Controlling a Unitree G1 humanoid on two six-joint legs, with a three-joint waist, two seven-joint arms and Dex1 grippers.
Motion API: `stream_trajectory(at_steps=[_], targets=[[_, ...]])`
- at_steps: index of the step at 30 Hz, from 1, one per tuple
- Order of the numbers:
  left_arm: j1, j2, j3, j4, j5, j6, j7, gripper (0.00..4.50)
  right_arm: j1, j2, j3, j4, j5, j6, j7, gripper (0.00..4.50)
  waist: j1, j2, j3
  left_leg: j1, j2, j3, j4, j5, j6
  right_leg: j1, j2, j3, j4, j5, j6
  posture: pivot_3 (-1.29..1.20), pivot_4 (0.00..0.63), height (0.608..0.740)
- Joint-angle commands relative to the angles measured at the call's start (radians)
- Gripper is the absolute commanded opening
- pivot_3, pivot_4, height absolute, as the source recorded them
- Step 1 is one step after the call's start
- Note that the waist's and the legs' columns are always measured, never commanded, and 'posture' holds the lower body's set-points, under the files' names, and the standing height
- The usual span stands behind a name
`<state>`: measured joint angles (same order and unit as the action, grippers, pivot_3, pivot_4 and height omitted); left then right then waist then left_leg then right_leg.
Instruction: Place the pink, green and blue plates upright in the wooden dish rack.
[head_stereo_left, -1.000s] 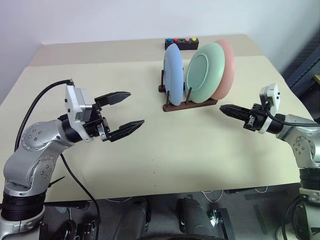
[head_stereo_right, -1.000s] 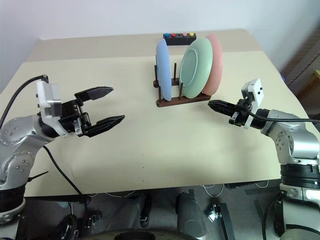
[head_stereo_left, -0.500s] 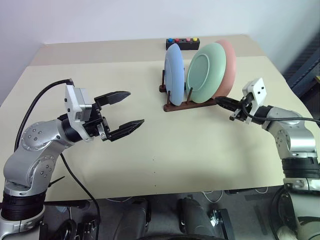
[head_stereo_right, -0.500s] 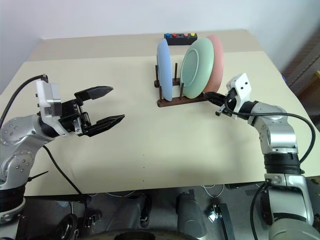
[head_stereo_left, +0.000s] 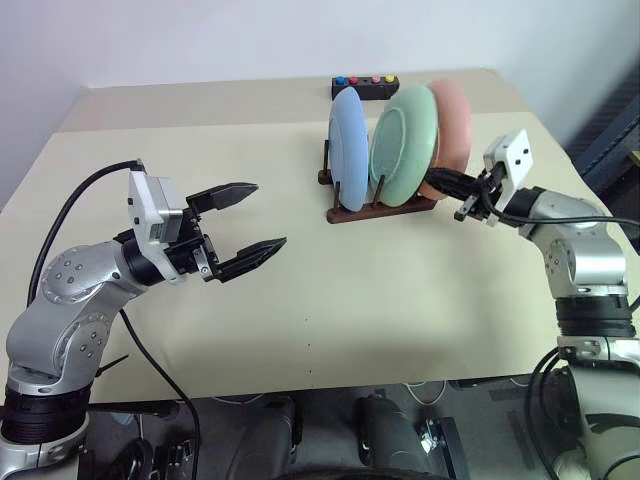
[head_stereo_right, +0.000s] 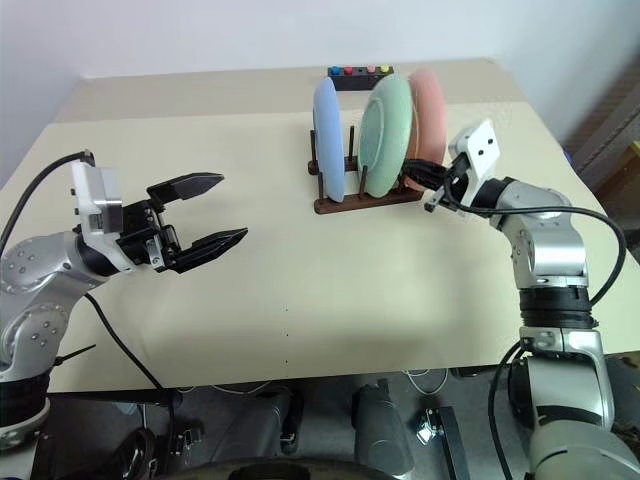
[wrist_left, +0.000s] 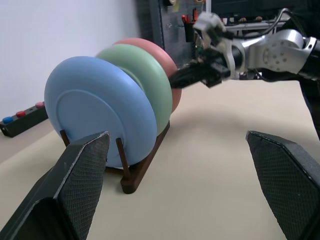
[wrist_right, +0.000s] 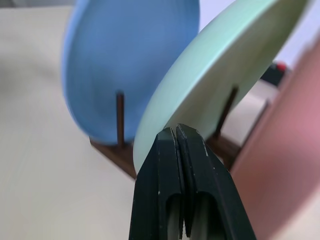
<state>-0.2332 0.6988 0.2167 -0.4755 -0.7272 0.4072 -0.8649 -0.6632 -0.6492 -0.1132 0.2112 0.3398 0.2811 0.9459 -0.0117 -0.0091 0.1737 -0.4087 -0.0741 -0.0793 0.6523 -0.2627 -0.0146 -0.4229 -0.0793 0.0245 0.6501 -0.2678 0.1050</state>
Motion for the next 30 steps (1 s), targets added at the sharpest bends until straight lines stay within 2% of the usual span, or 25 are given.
stream_trajectory(at_steps=[1,10,16,19,21,22,23,25,28,30], targets=[[-0.003,-0.001,0.016,-0.021,0.003,-0.022,0.003,4.5,-0.037,-0.007,-0.005,-0.065,0.017,0.01,-0.001,0.04,0.001,0.0,0.0,0.0,0.0,0.0,0.0,0.0,0.0,0.0,0.0,0.0,0.0,0.0,0.0,0.0,0.15,0.74],[-0.005,-0.007,0.009,-0.018,0.005,-0.021,0.004,4.5,-0.066,-0.008,-0.027,-0.051,0.008,0.0,-0.025,0.04,0.0,0.0,0.0,0.0,0.0,0.0,0.0,0.0,0.0,0.0,0.0,0.0,0.0,0.0,0.0,0.0,0.15,0.74],[-0.005,-0.004,0.009,-0.017,0.007,-0.019,0.003,4.5,-0.153,0.031,-0.13,-0.014,0.112,0.018,-0.09,0.04,0.0,0.0,0.0,0.0,0.0,0.0,0.0,0.0,0.0,0.0,0.0,0.0,0.0,0.0,0.0,0.0,0.15,0.74],[-0.004,0.005,0.016,-0.008,-0.017,0.016,0.003,4.5,-0.191,0.049,-0.234,-0.018,0.305,0.189,-0.092,0.04,0.002,0.0,0.0,0.0,0.0,0.0,0.0,0.0,0.0,0.0,0.0,0.0,0.0,0.0,0.0,0.0,0.15,0.74],[-0.003,0.017,0.028,0.014,-0.034,0.045,0.001,4.5,-0.157,0.008,-0.288,-0.077,0.492,0.374,-0.005,0.04,0.004,0.0,0.0,0.0,0.0,-0.001,0.0,0.0,0.0,0.001,0.0,0.0,0.0,0.0,0.0,0.0,0.15,0.74],[-0.006,0.02,0.037,0.028,-0.05,0.064,0.003,4.5,-0.132,-0.014,-0.301,-0.111,0.554,0.431,0.04,0.55,0.005,0.0,0.0,0.0,0.0,-0.001,0.0,-0.001,0.001,0.001,0.0,0.0,0.0,0.0,0.0,0.0,0.15,0.74],[-0.013,0.02,0.049,0.051,-0.057,0.073,0.008,4.5,-0.104,-0.037,-0.313,-0.147,0.609,0.484,0.078,0.79,0.007,0.0,0.0,0.0,0.0,-0.001,0.0,-0.002,0.004,0.001,-0.001,0.0,-0.001,0.0,0.0,0.0,0.15,0.74],[-0.02,0.026,0.063,0.103,-0.039,0.066,0.003,4.5,-0.035,-0.09,-0.305,-0.234,0.674,0.552,0.152,1.75,0.006,0.0,0.0,0.0,0.0,-0.001,0.0,-0.003,0.005,0.001,-0.001,0.0,-0.001,0.0,0.0,0.0,0.15,0.74],[-0.028,0.049,0.074,0.183,0.009,0.031,-0.026,4.5,0.025,-0.118,-0.266,-0.326,0.688,0.566,0.187,3.26,-0.002,0.0,0.0,0.0,0.0,-0.001,0.0,-0.003,0.006,0.001,0.0,0.0,0.0,0.0,0.0,0.0,0.15,0.74],[-0.042,0.06,0.081,0.232,0.029,0.005,-0.043,4.5,0.074,-0.133,-0.197,-0.395,0.632,0.527,0.227,4.4,-0.006,0.001,0.0,0.001,0.0,0.0,0.0,-0.003,0.006,0.001,0.0,0.0,0.001,0.0,0.0,0.0,0.15,0.74]])
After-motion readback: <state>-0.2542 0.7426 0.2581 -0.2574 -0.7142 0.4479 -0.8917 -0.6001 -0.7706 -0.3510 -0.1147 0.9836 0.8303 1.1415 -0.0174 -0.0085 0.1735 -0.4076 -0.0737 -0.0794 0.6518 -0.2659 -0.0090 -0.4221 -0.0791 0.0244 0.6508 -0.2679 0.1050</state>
